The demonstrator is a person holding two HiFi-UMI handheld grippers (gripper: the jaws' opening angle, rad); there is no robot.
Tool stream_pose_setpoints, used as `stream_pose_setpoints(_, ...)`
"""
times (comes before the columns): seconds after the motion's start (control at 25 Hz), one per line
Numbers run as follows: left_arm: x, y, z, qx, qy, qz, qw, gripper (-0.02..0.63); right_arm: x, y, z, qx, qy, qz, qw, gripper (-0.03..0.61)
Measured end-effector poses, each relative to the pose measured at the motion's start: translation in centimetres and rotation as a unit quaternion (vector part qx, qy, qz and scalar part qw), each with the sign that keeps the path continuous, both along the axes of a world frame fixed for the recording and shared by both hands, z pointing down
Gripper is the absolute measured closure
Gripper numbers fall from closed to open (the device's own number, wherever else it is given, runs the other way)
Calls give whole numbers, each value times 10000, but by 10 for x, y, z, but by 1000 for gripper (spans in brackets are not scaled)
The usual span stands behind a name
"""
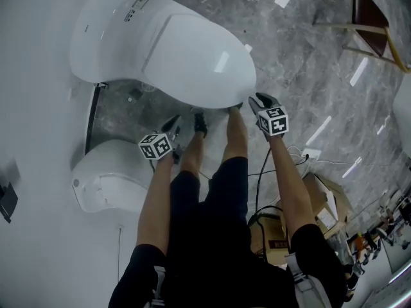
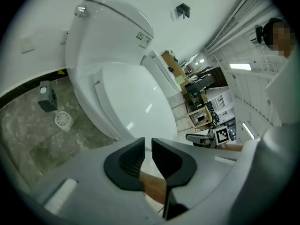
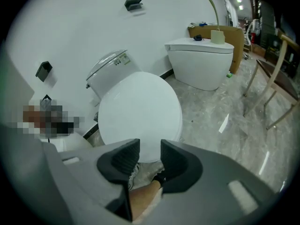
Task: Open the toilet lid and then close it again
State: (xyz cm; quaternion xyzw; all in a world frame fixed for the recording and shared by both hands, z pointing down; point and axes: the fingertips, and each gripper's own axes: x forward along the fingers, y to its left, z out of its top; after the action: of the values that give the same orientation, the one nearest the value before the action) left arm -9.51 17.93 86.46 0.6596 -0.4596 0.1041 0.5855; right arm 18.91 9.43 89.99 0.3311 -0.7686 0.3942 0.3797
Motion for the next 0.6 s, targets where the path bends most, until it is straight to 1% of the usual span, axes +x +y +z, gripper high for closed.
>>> stream_pose_setpoints(0.04, 2, 1, 8, -54, 31, -10, 10000, 578, 2, 0, 8, -29, 16, 74, 10000, 427)
stream_pose_setpoints(0.12, 8, 2, 23, -150, 134, -38, 9998, 518, 6, -1, 21, -113, -23, 269, 9996, 394)
stream_pose_setpoints(0.24, 16, -1, 46, -311, 233, -124, 9992, 486, 7, -5, 41, -266, -241, 663, 9972, 332)
stream_pose_setpoints(0.36, 22, -8, 64, -443, 321, -382, 9978, 425, 7, -9, 56, -341, -348, 1013, 9937, 327)
stream_pose_setpoints(0.48, 34, -5, 79, -625, 507, -434, 9958, 400, 4, -9, 66, -372, -420, 1122, 9921, 321)
stream_pose_setpoints(0.6, 40, 0, 95, -840, 636, -545, 9929, 394, 6, -9, 67, -359, -525, 1171, 9911, 311)
